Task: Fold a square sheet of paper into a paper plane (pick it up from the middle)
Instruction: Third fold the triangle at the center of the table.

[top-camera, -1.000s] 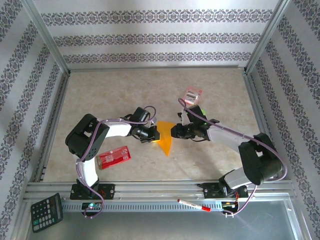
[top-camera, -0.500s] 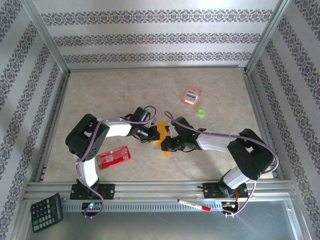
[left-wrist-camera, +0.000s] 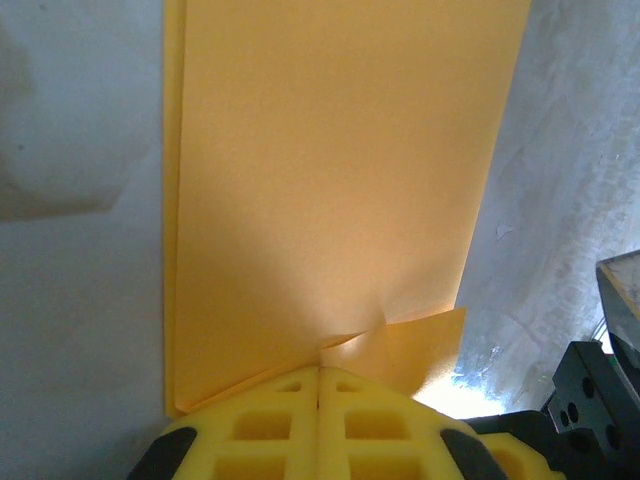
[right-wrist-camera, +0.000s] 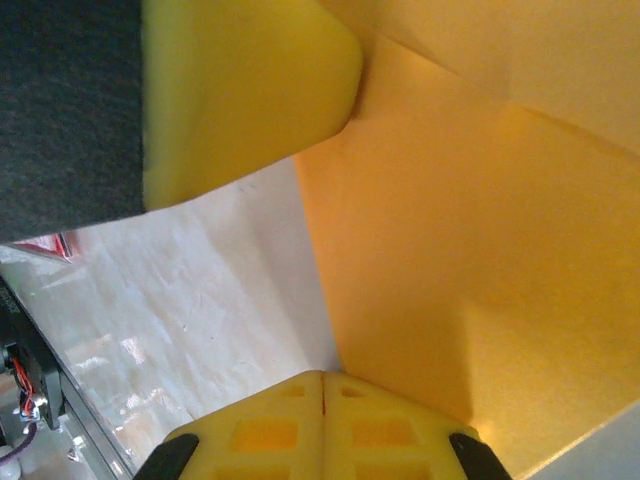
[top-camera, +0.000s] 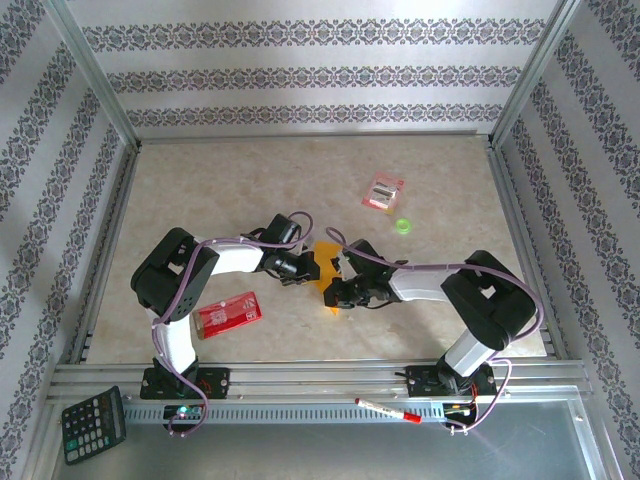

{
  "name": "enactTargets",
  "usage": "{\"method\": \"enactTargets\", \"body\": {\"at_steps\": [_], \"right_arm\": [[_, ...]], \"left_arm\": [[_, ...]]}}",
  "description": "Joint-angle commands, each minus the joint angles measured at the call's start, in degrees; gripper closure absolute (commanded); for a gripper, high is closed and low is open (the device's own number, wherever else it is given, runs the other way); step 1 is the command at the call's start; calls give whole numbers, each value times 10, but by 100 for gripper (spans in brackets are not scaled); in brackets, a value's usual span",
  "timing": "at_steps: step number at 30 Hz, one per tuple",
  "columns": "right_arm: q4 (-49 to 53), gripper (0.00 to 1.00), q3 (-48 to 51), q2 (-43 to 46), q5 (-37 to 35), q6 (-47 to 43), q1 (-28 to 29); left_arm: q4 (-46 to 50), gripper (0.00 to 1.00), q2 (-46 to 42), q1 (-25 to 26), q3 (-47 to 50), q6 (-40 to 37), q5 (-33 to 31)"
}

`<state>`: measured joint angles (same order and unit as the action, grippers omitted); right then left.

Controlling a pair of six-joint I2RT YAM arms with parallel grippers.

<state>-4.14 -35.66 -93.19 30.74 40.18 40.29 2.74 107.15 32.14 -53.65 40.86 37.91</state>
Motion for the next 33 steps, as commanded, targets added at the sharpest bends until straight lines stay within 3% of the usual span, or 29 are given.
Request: {"method": "enactTargets", "body": {"at_steps": [1, 16, 24, 33], "right_arm": [[42, 100, 39, 4, -20, -3, 6], [36, 100, 123, 77, -34, 35, 28], [23, 100, 86, 161, -3, 53, 1], [7, 100, 17, 102, 0, 45, -11]], "left_arm": [[102, 100, 45, 4, 25, -14, -92], [106, 100, 46, 3, 23, -17, -95], [102, 100, 43, 5, 25, -15, -92], [99, 100, 46, 5, 22, -14, -88]]}}
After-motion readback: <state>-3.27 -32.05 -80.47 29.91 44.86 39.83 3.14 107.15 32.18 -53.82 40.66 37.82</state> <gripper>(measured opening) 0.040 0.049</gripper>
